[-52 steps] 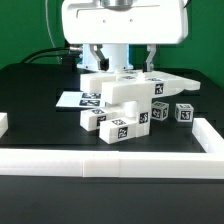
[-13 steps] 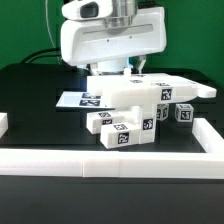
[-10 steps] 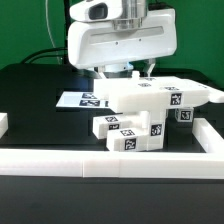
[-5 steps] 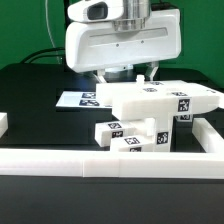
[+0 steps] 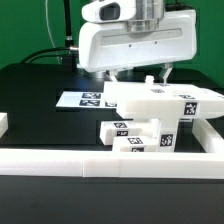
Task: Assemble chair
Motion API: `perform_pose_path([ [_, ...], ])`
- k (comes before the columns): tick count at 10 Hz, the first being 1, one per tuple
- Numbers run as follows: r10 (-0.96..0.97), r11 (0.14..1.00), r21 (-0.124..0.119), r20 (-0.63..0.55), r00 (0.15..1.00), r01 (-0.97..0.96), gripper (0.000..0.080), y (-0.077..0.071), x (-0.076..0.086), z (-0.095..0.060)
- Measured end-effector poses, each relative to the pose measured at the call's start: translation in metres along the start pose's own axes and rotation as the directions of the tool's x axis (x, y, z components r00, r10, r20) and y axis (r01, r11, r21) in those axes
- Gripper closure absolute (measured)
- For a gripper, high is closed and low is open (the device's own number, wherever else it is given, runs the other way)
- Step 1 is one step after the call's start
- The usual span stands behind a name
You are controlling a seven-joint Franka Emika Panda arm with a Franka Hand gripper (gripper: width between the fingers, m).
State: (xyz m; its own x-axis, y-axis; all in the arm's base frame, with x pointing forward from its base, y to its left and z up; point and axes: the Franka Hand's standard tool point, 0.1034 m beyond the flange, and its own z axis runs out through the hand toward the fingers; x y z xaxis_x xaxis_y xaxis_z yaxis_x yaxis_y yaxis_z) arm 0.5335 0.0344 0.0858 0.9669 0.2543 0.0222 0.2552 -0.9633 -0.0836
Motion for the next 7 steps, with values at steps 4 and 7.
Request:
perform_pose_path([
  [4,-0.01,1.0,-0.011,-0.004,1.0,0.01,0.015,0.015,-0.002,-0.005],
  [7,0.025,1.0,-0.002,-0.019,1.0,-0.025,0.015,0.013,-0.019,-0.021],
])
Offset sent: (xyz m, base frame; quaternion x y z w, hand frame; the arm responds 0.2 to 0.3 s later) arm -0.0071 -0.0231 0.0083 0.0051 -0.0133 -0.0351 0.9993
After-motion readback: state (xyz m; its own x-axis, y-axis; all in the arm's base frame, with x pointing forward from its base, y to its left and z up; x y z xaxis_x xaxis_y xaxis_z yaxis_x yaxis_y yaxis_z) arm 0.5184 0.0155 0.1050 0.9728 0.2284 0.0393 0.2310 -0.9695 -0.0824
